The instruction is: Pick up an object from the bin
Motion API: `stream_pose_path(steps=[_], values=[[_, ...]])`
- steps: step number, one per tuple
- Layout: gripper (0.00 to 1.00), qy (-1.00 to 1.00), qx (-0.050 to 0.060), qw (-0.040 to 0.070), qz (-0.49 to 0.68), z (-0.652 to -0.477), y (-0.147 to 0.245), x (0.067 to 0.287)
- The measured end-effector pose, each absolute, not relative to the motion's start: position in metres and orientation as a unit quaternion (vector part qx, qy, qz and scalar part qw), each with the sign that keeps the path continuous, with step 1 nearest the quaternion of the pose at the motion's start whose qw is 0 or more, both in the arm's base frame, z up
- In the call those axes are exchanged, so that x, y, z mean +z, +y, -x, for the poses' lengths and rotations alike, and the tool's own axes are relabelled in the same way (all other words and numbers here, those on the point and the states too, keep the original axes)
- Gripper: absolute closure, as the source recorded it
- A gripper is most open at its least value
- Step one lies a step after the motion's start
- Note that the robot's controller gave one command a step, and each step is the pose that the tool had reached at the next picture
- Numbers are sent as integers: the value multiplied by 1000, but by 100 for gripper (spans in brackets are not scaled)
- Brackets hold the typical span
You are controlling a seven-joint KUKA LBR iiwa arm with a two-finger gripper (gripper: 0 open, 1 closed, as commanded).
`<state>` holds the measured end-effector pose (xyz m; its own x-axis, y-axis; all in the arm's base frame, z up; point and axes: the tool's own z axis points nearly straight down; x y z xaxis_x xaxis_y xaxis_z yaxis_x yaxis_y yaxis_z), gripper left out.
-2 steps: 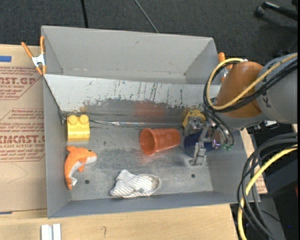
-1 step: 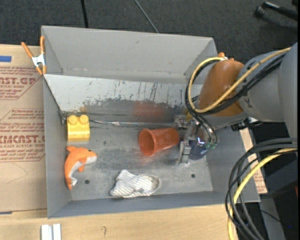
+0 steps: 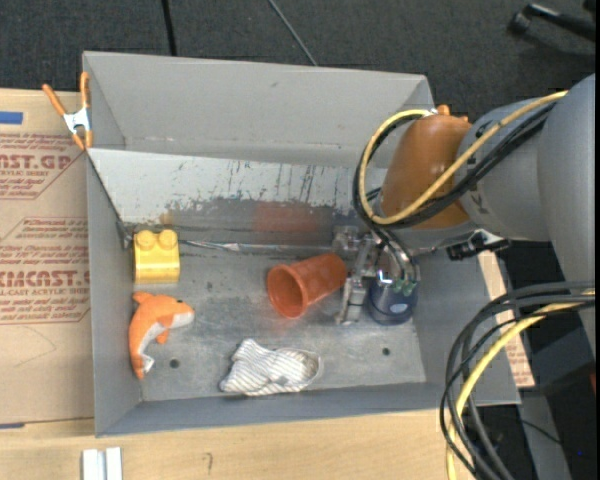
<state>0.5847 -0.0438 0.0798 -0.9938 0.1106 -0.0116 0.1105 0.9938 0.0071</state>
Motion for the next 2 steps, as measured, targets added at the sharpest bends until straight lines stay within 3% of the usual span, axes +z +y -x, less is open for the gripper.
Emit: stream_pose_path(steps=[1, 2], values=[[0, 1000, -1, 10, 14, -593, -46, 81], [100, 993, 1, 2, -119, -582, 29, 71]])
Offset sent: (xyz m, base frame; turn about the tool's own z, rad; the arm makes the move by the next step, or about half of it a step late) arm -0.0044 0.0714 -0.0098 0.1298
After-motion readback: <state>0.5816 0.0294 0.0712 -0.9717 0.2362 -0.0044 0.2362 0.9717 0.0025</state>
